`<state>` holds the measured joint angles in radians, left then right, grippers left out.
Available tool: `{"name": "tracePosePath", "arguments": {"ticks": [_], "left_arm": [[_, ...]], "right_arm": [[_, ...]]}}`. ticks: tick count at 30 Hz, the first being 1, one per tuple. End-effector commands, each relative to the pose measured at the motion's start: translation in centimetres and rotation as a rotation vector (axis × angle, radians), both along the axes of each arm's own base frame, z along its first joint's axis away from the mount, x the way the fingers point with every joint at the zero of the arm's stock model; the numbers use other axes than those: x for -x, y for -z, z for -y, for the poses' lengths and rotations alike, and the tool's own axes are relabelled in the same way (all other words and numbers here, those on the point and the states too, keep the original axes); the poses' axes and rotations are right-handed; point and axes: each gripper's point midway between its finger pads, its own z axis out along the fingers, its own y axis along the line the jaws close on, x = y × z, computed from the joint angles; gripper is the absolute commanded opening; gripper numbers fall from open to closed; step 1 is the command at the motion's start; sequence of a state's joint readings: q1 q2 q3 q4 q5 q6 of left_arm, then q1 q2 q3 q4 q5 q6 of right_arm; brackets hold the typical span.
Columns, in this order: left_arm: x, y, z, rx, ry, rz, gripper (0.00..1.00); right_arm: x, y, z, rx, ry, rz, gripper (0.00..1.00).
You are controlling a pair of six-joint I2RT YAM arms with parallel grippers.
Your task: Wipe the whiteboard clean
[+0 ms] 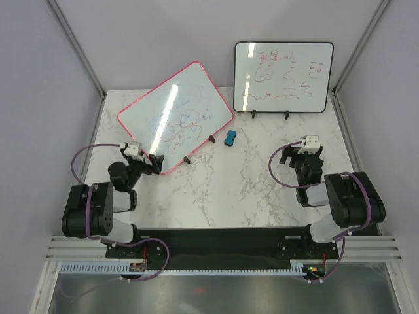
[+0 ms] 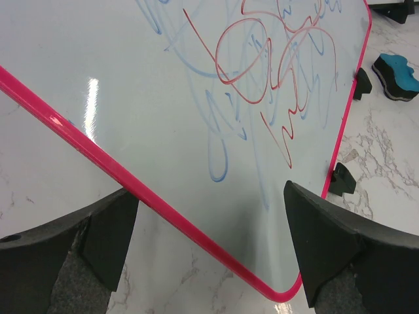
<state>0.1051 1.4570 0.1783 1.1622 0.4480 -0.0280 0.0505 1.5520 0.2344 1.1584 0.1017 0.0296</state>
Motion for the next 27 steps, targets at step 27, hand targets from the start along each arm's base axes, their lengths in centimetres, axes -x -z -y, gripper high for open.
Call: {"name": "tracePosePath", "arguments": {"ticks": [27], "left_arm": [[2.0, -4.2, 1.4, 0.12, 0.216, -0.123, 0.99]], "right_arm": [[-5.8, -16.9, -11.0, -0.366, 0.021, -0.021, 0.74]]}}
